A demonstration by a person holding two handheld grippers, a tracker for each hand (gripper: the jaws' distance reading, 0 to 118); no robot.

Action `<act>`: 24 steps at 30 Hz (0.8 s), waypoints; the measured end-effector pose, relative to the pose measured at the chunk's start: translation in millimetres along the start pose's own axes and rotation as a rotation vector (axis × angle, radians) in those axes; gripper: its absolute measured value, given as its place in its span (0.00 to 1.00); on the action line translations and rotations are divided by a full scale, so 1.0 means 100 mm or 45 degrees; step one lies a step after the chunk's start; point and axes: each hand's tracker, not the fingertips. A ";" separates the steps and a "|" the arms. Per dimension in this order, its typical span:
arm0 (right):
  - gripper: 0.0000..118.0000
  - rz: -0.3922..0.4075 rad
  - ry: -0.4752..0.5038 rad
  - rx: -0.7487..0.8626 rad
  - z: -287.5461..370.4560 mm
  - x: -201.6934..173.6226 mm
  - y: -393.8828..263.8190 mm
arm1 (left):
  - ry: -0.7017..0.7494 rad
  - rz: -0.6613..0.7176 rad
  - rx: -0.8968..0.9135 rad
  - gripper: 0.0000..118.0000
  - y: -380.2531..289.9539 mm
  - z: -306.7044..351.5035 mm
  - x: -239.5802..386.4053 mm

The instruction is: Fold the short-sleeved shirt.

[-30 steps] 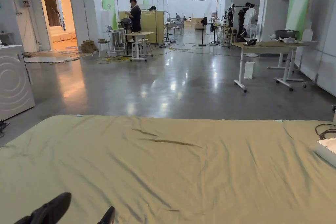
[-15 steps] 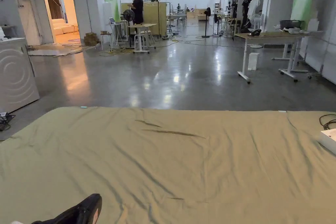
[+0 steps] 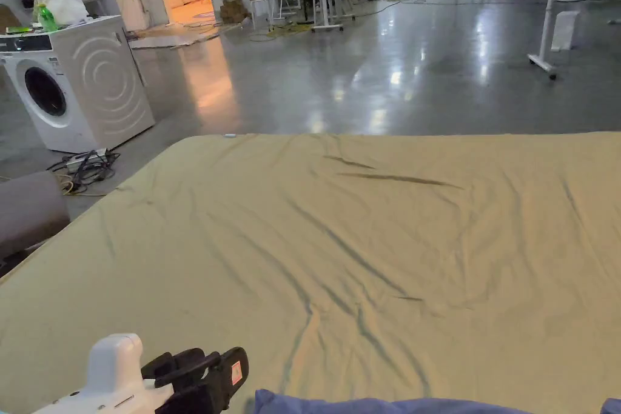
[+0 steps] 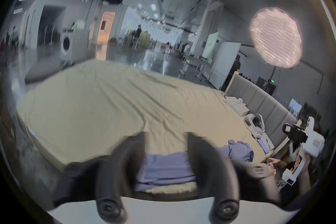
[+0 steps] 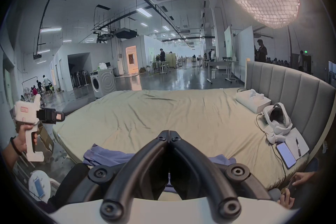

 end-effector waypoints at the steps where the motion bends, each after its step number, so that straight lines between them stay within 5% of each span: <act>1: 0.00 -0.019 0.003 -0.020 -0.04 0.01 -0.01 | -0.032 0.033 -0.066 0.74 -0.04 -0.10 -0.11; 15: 0.00 -0.123 -0.009 -0.178 -0.27 0.05 -0.11 | -0.220 0.356 -0.502 0.74 -0.72 -1.52 -1.01; 24: 0.00 -0.195 -0.030 -0.210 -0.29 0.09 -0.14 | -0.331 0.758 -0.482 0.74 -0.77 -1.65 -1.31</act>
